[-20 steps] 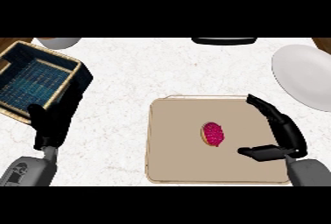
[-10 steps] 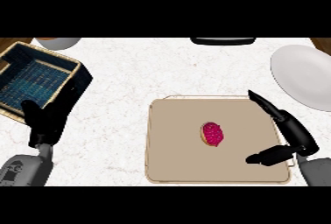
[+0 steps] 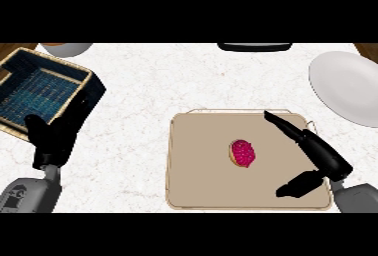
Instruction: Pick the cupcake from the tray and place it in the plate
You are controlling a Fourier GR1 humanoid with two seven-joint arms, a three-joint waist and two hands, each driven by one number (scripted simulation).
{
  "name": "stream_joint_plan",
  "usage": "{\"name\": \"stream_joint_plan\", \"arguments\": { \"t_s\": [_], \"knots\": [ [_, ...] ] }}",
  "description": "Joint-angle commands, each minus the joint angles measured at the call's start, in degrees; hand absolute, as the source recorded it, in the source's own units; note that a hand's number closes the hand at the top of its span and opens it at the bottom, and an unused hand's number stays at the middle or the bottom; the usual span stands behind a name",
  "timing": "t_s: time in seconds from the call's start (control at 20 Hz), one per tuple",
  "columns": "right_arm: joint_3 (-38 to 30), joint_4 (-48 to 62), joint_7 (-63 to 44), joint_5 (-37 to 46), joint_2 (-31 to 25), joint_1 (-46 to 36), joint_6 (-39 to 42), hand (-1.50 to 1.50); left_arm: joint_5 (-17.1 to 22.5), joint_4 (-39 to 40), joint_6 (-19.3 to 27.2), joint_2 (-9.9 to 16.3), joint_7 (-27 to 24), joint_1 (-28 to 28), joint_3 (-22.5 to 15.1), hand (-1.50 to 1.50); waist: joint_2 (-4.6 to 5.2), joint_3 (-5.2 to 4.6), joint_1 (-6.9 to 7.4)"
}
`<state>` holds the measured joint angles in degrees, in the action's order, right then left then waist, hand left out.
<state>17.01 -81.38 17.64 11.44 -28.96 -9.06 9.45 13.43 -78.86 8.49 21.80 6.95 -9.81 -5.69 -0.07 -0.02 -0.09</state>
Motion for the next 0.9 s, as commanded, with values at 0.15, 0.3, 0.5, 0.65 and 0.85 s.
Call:
{"name": "stream_joint_plan", "arguments": {
  "t_s": [0.15, 0.3, 0.5, 0.65, 0.85],
  "knots": [
    [2.16, 3.95, -7.69, 9.33, 4.21, -5.35, 0.16, -1.5, -2.5, -4.56, -0.02, -1.59, 1.84, 2.51, -0.22, 0.0, 0.04, 0.03, 0.54],
    [1.34, 2.57, -8.94, 10.56, 2.76, -5.48, 4.49, -1.5, -2.8, 2.38, -1.26, -3.27, 0.24, -1.19, 1.76, 0.0, 0.1, 0.01, 0.16],
    [2.82, 1.34, -11.19, 13.72, 4.99, -4.85, 6.87, -1.5, -3.71, -2.48, -1.51, -2.79, 3.28, 0.12, 2.62, 0.0, 0.05, 0.03, 0.32],
    [3.94, -1.26, -17.44, 15.45, 8.39, -6.37, 8.26, -1.5, -7.0, 0.49, 0.85, -5.84, 0.79, -0.71, 1.65, 0.0, 0.06, 0.01, 0.12],
    [1.16, 3.38, -14.12, 19.59, 10.6, -7.27, 8.16, -1.5, -8.58, -2.35, -0.23, -6.55, 4.15, -1.28, 2.71, 0.0, 0.06, 0.03, 0.15]
  ]
}}
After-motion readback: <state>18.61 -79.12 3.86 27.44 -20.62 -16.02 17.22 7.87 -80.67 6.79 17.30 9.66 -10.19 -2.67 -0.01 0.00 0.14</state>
